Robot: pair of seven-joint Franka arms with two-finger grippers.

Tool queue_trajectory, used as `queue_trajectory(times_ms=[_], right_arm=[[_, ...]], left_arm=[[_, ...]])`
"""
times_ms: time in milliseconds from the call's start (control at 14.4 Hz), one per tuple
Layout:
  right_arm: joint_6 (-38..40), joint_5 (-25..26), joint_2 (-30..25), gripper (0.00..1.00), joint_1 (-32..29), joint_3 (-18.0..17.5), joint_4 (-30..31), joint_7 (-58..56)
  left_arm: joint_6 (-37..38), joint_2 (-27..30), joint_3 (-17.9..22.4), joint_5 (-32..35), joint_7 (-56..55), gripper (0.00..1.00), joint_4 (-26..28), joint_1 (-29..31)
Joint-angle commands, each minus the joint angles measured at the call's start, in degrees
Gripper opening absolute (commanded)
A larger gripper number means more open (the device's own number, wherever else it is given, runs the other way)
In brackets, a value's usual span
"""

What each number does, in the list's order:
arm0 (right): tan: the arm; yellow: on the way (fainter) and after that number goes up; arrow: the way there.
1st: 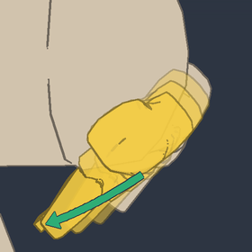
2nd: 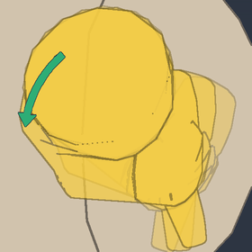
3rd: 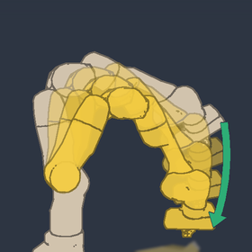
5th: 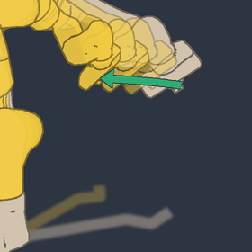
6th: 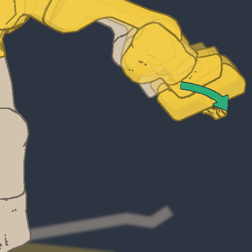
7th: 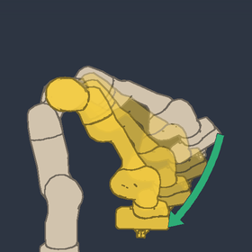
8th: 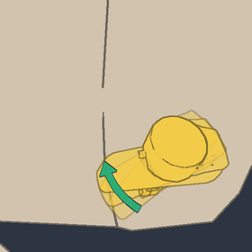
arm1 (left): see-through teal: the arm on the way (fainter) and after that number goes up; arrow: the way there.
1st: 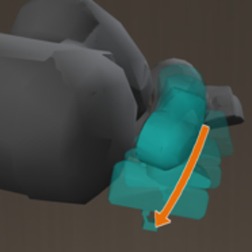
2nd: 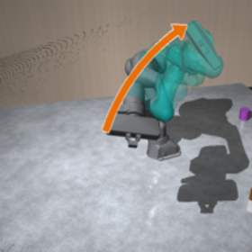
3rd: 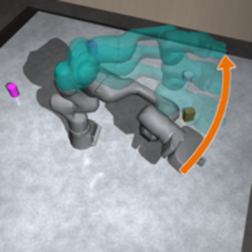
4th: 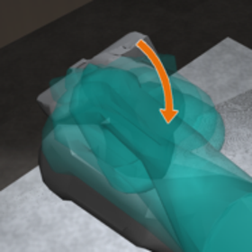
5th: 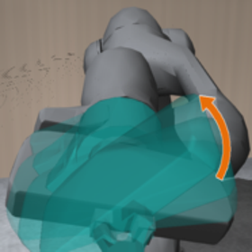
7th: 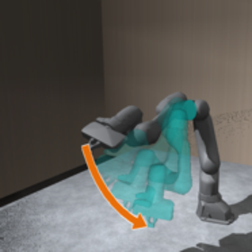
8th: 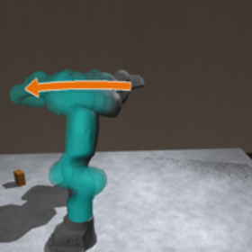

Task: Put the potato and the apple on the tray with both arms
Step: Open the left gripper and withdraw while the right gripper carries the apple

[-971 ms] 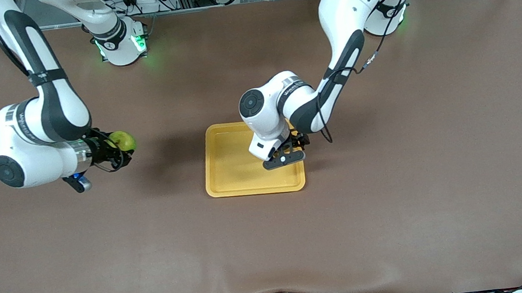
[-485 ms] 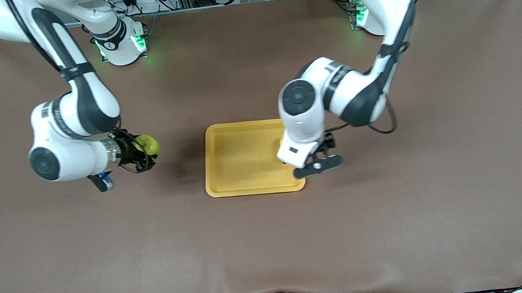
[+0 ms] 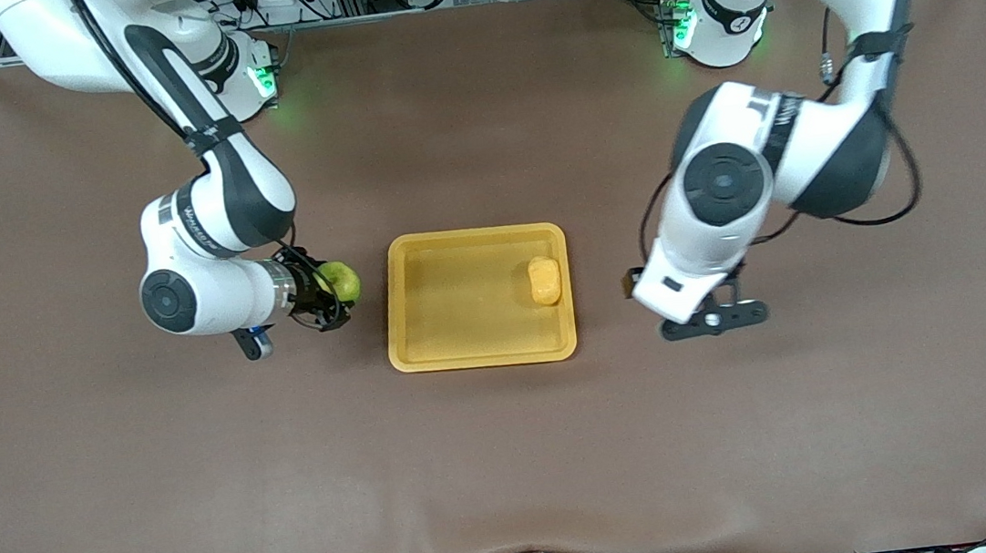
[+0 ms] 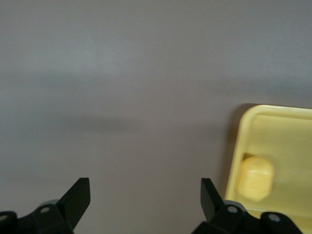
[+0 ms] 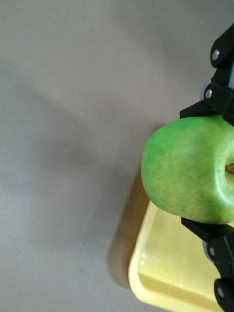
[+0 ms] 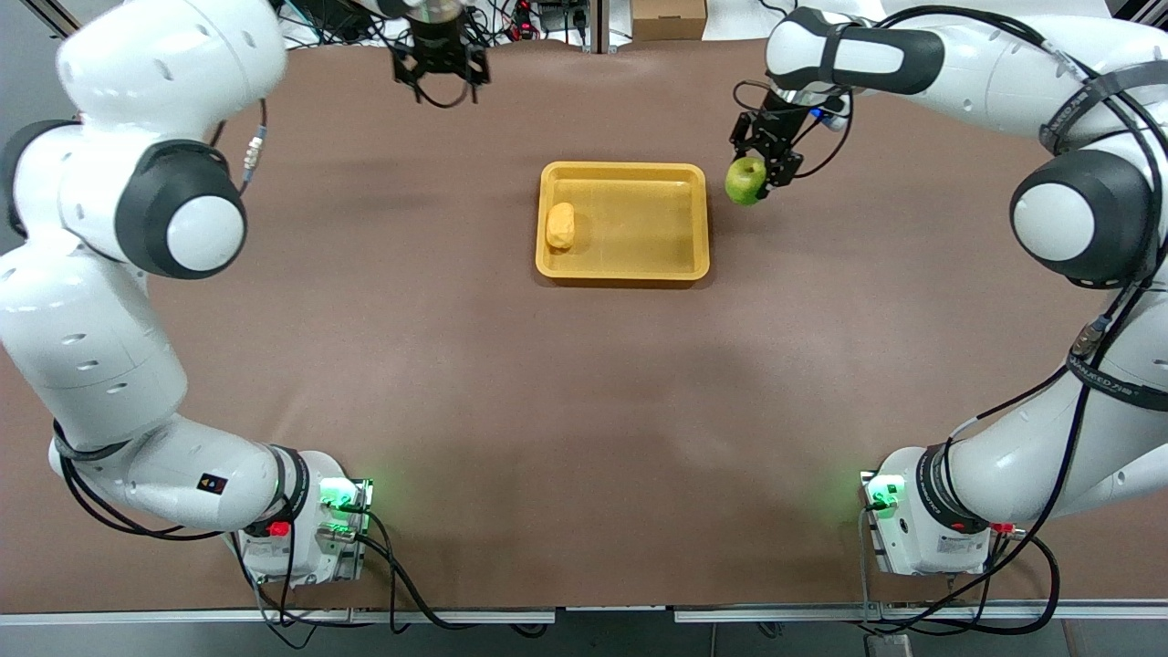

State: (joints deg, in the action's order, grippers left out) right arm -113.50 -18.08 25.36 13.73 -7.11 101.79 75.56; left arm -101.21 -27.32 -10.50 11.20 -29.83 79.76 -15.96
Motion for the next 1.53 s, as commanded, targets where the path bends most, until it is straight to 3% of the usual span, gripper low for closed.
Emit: queue_trajectory(times_ms=[0, 347, 555, 901, 1040, 1248, 1456], right_arm=[[-2.1, -1.3, 2.8, 0.00, 2.7, 0.4, -3.1, 3.5], [-13.2, -0.6, 6.0, 0.00, 7.7, 0.5, -3.0, 6.5], [-15.3, -0.3, 7.2, 0.00, 8.6, 0.5, -2.9, 7.4], [-19.2, -0.2, 9.3, 0.00, 10.1, 0.6, -2.7, 8.4], [-19.2, -0.2, 9.9, 0.00, 10.2, 0.6, -2.7, 8.5], [-20.2, 0.1, 11.0, 0.00, 10.6, 0.6, -2.4, 8.5], [-20.4, 0.5, 11.6, 0.00, 10.7, 0.6, -2.5, 8.5]], left_arm=[[2.1, 4.7, -0.7, -3.1, 7.7, 1.00, 3.1, 4.7], [8.9, 9.6, -0.7, -6.2, 22.3, 1.00, 3.0, 13.1], [12.9, 12.3, -0.7, -8.4, 28.1, 1.00, 4.3, 18.1], [13.1, 22.4, -0.6, -8.3, 28.3, 1.00, 18.0, 18.9], [12.7, 25.8, 0.4, -8.3, 28.0, 1.00, 21.8, 16.3], [9.4, 26.6, 2.9, -8.3, 28.3, 1.00, 21.3, 12.9], [9.6, 26.7, 5.2, -8.2, 30.5, 1.00, 15.7, 13.2]])
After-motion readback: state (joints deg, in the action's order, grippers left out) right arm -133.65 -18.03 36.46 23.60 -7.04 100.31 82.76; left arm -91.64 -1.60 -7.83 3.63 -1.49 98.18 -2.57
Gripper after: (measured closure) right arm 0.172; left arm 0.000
